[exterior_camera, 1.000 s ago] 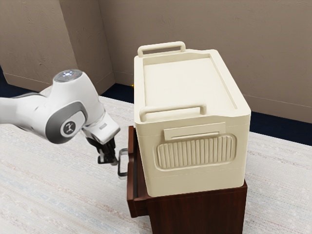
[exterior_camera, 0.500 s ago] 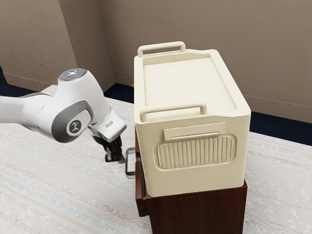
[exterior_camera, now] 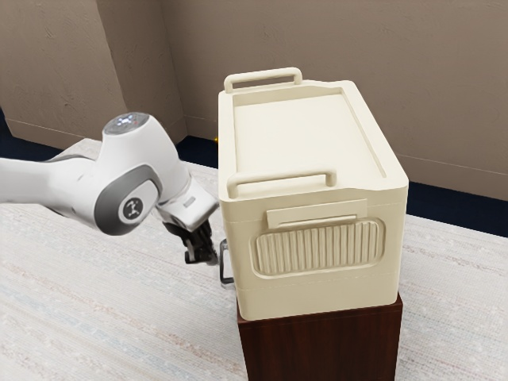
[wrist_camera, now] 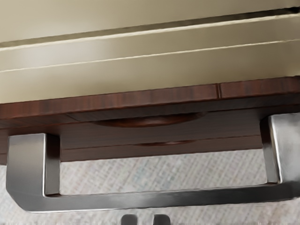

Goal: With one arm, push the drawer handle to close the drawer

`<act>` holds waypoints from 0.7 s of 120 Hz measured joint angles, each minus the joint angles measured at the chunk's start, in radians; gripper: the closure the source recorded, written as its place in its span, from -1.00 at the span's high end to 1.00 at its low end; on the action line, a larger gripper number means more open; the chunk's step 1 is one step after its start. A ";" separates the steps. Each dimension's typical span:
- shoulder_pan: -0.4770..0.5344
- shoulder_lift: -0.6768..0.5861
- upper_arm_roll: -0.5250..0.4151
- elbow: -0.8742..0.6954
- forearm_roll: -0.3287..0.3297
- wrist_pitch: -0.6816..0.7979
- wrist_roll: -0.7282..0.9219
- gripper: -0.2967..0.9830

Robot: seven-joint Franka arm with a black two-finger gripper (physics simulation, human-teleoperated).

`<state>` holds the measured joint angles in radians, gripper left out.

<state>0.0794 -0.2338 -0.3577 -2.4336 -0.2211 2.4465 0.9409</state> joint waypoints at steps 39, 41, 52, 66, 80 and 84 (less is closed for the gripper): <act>0.010 -0.305 0.015 -0.104 0.001 -0.236 -0.087 -0.25; 0.011 -0.309 0.018 -0.098 0.001 -0.254 -0.094 -0.19; 0.029 -0.321 0.022 -0.012 0.002 -0.368 -0.146 0.06; 0.072 -0.331 0.021 0.044 0.004 -0.479 -0.218 0.26; 0.089 -0.330 0.020 0.059 0.004 -0.536 -0.278 0.38; 0.094 -0.329 0.019 0.060 0.004 -0.544 -0.294 0.40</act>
<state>0.1736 -0.5632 -0.3385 -2.3735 -0.2168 1.9028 0.6473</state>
